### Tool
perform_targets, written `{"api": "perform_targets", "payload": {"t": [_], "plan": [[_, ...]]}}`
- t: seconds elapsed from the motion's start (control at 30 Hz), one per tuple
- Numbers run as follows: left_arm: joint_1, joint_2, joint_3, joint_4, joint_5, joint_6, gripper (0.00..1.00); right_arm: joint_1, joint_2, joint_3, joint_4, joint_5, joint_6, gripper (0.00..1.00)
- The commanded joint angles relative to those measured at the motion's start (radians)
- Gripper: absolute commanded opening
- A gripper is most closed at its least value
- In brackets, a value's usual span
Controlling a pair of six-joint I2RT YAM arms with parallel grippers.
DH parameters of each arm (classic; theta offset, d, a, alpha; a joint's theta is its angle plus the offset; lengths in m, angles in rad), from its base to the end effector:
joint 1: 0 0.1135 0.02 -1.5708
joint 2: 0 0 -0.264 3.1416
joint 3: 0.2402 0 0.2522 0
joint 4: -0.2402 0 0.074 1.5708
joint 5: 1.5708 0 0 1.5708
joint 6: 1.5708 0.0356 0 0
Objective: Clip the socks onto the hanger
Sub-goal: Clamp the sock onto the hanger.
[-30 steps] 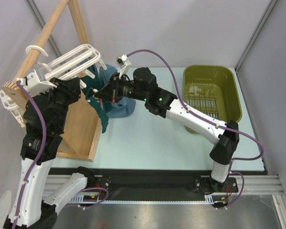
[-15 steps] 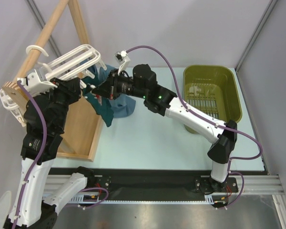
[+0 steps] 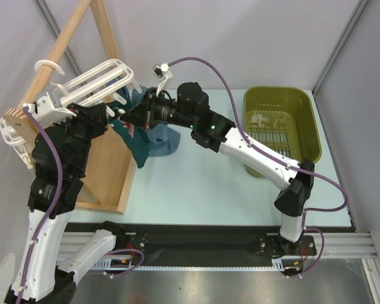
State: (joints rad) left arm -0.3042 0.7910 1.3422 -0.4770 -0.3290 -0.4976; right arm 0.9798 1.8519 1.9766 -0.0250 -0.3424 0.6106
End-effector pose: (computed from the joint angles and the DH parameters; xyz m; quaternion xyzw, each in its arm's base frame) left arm 0.1170 -0.0247 0.4886 -0.1842 0.6565 -0.1795 0.7091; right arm 0.2329 0.3686 0.4678 -0.2455 0.6268 0.6017 0.4299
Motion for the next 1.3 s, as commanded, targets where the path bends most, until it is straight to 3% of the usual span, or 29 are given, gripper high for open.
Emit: {"api": "perform_targets", "payload": {"t": [0.0, 1.27], "plan": [[0.004, -0.035, -0.017, -0.038, -0.035, -0.113, 0.00, -0.001, 0.027, 0.064, 0.030, -0.021, 0.012, 0.00], [0.004, -0.047, -0.026, -0.040, -0.038, -0.108, 0.00, -0.009, 0.032, 0.062, 0.165, -0.079, 0.115, 0.00]]}}
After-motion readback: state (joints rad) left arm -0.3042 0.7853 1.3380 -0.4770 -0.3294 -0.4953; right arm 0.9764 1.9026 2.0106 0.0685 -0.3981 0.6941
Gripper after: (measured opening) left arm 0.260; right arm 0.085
